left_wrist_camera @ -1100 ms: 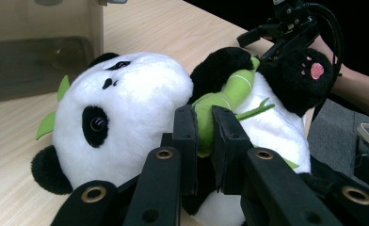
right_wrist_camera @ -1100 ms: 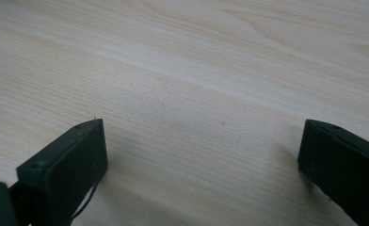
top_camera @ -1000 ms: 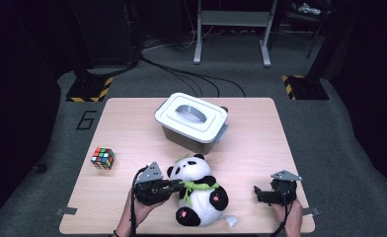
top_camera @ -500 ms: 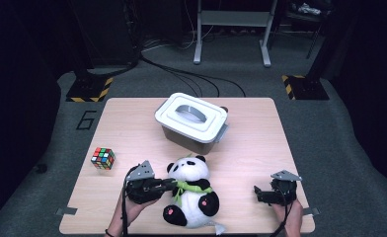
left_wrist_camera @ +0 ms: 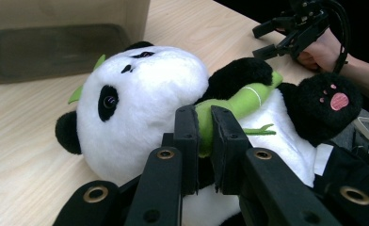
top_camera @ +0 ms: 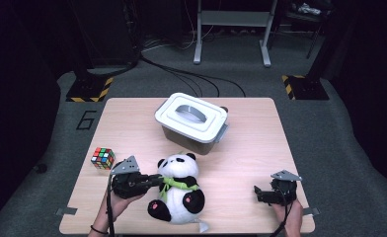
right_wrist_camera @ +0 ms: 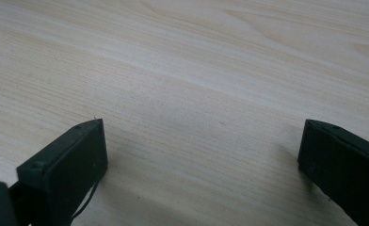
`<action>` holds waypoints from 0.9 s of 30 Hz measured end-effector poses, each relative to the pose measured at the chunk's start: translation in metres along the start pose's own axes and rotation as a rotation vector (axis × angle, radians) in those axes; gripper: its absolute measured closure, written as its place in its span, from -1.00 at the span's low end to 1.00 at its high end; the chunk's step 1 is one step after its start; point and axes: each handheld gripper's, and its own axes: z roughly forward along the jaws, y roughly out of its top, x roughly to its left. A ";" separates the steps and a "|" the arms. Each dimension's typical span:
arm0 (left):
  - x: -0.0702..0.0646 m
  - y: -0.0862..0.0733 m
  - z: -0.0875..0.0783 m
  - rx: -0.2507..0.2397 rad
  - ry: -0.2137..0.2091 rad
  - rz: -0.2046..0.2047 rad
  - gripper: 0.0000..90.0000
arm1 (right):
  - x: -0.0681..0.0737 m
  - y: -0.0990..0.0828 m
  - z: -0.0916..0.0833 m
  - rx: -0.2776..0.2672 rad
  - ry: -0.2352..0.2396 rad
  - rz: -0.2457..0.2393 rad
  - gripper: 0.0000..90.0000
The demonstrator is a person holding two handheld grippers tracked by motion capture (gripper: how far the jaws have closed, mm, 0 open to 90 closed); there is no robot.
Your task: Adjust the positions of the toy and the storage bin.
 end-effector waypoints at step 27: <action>0.028 -0.002 -0.015 0.006 0.115 -0.070 0.48 | 0.000 0.000 0.000 0.001 -0.001 0.000 -0.98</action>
